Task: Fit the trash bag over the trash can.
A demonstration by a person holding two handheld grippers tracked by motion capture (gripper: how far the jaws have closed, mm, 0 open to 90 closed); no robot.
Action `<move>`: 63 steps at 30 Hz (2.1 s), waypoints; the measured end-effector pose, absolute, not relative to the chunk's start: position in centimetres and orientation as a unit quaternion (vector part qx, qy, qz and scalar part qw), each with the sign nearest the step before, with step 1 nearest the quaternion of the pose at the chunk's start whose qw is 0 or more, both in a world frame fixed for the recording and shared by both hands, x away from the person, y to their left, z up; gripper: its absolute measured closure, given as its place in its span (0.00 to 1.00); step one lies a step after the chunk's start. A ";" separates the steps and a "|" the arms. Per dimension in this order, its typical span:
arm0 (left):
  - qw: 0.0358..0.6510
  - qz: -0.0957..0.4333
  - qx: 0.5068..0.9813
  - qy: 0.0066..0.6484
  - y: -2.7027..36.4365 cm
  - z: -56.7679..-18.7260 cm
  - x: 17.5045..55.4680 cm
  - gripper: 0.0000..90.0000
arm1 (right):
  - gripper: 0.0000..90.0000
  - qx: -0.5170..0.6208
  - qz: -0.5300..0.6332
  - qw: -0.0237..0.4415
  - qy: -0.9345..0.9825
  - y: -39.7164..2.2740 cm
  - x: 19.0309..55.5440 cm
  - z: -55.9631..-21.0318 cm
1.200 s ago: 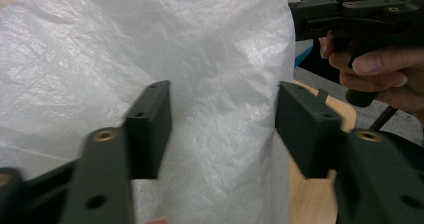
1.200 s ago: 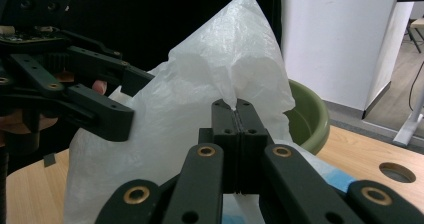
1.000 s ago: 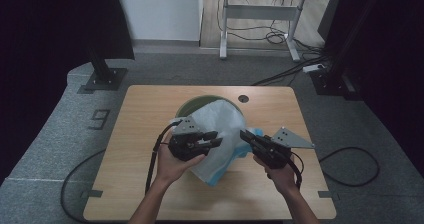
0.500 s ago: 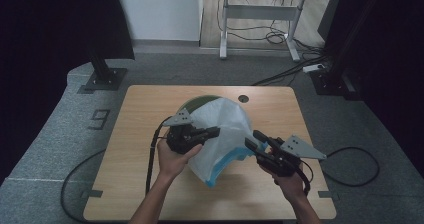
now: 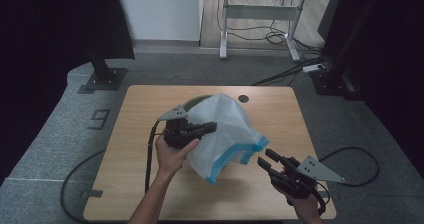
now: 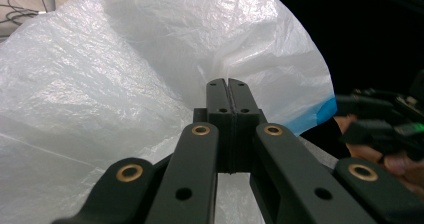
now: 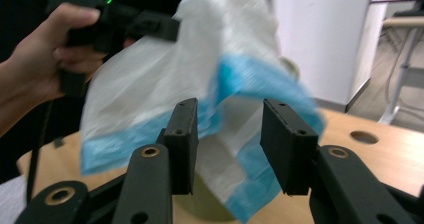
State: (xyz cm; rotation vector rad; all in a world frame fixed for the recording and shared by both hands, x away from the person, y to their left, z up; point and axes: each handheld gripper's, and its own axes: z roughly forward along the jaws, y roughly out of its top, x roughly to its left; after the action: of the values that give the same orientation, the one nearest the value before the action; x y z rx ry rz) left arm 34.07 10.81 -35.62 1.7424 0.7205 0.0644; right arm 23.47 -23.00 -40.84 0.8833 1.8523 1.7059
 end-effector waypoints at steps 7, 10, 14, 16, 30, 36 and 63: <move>0.589 0.027 0.745 0.312 10.9 -35.5 34.1 1.00 | 0.68 0.319 0.612 0.228 0.686 -22.2 23.9 -41.5; 0.589 0.024 0.745 0.313 11.0 -35.5 34.2 1.00 | 0.69 0.317 0.609 0.229 0.690 -21.6 24.5 -41.7; 0.591 0.023 0.744 0.313 11.0 -35.5 34.3 1.00 | 0.71 0.316 0.605 0.220 0.697 -20.9 25.7 -42.1; 0.589 0.023 0.745 0.312 10.9 -35.5 34.3 1.00 | 0.73 0.320 0.603 0.216 0.698 -20.8 26.5 -42.5; 0.592 0.029 0.741 0.315 11.3 -35.4 34.5 1.00 | 0.99 0.289 0.635 0.202 0.687 -20.8 28.0 -42.0; 0.597 0.031 0.737 0.316 11.7 -35.2 34.5 1.00 | 0.99 0.286 0.627 0.209 0.694 -20.9 28.0 -41.8; 0.606 0.049 0.713 0.349 17.8 -35.2 33.8 1.00 | 0.99 0.311 0.584 0.277 0.697 -23.9 28.0 -41.4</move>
State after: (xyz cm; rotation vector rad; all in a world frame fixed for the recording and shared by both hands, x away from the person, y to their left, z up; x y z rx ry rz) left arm 33.84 17.83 -35.22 1.6483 0.8079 0.1130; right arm 27.97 -23.90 -41.43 0.8342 1.8723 1.5678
